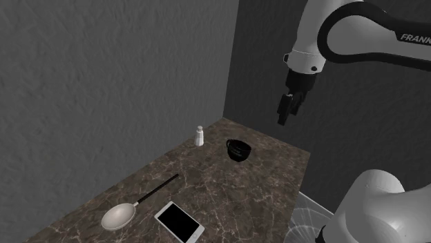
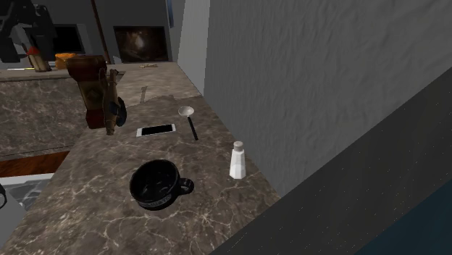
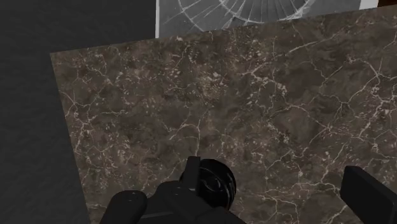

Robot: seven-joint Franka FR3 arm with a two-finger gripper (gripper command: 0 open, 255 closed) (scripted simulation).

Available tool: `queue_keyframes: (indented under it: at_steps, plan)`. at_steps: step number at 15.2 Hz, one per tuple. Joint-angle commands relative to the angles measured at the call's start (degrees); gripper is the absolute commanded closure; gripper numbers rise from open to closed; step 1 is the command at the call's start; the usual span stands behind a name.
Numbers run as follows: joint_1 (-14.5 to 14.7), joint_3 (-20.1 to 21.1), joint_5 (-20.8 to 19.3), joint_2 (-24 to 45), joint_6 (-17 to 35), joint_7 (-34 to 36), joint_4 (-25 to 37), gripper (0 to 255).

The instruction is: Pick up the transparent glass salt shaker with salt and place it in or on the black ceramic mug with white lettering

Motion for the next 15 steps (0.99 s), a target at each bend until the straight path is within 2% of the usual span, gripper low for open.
queue_keyframes:
  at_steps: [1,8,15]
  plan:
    - [0.00,0.00,0.00,0.00,0.00,0.00,0.00,0]
    - [0.61,-3.33,0.70,9.59,14.98,-3.37,-2.69,0]
    - [1.83,-6.35,2.98,22.22,28.47,-7.66,-1.08,0]
